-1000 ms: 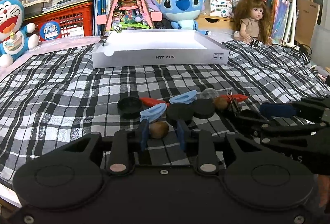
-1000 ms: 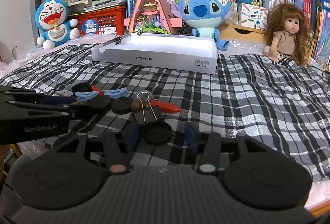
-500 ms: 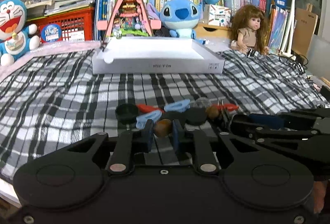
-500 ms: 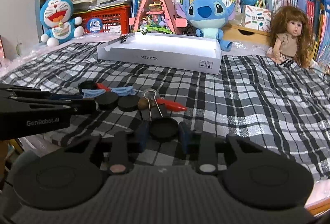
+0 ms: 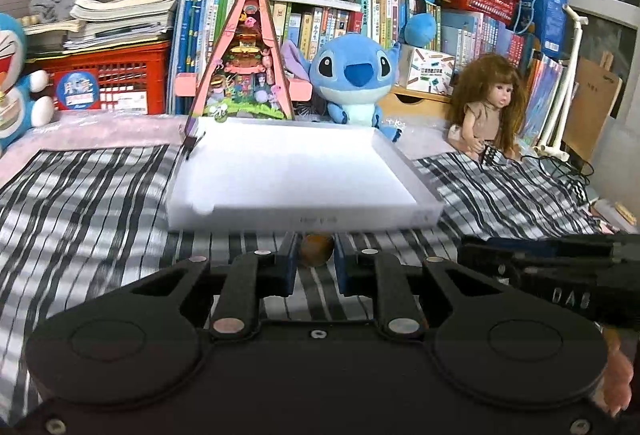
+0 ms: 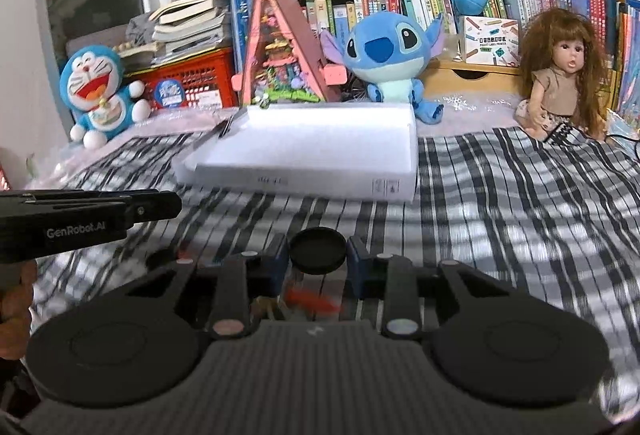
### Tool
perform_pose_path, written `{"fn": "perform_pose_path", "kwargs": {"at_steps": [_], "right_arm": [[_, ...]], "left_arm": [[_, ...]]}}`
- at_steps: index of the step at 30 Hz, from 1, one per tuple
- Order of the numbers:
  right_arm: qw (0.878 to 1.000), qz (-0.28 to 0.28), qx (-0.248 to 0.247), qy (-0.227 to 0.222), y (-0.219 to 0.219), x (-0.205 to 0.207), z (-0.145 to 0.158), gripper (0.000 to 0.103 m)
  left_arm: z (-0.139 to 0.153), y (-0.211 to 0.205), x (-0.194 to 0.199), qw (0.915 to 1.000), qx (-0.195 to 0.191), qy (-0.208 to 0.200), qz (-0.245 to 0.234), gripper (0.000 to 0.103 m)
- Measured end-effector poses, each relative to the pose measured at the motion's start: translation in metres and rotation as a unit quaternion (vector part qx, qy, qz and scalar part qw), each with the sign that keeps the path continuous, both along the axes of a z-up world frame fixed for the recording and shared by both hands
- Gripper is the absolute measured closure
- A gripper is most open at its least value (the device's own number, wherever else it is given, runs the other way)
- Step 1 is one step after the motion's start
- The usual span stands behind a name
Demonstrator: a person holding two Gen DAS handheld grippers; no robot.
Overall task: Organize rigid objects
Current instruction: 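Release the brown ball into the white tray with the left tool while the right tool drops the disc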
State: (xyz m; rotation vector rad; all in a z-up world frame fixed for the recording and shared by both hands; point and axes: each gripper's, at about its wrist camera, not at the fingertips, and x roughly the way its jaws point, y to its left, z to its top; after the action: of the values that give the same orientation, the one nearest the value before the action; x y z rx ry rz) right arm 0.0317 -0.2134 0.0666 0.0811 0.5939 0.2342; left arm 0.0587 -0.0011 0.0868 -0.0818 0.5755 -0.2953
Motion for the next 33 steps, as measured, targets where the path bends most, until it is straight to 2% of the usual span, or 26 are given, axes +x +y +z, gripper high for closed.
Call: {"fn": "perform_pose_path", "kwargs": {"at_steps": [3,7,10,14,22,33], "right_arm": [[1.000,-0.002,0.007,0.020,-0.004,0.034,0.016,0.066],[0.998,-0.005,0.022,0.055,-0.007,0.079,0.029,0.066],[0.995,-0.007,0.039,0.090,-0.007,0.113,0.029,0.066],[0.992,-0.018,0.030,0.124,-0.002,0.146,0.017,0.066],[0.986,-0.042,0.023,0.162,0.002,0.182,-0.013,0.066],[0.981,-0.047,0.011,0.186,0.005,0.193,-0.034,0.066]], "left_arm": [[0.008,-0.002,0.034,0.9997,0.002,0.026,-0.005,0.085],[0.005,-0.003,0.086,0.9962,-0.016,0.085,-0.004,0.085],[-0.003,-0.005,0.118,0.9937,-0.018,0.111,0.008,0.085],[-0.018,-0.011,0.150,0.9901,-0.010,0.138,0.027,0.085],[-0.050,-0.016,0.170,0.9857,0.015,0.161,0.048,0.085],[-0.054,-0.025,0.171,0.9875,0.047,0.143,0.047,0.085]]}}
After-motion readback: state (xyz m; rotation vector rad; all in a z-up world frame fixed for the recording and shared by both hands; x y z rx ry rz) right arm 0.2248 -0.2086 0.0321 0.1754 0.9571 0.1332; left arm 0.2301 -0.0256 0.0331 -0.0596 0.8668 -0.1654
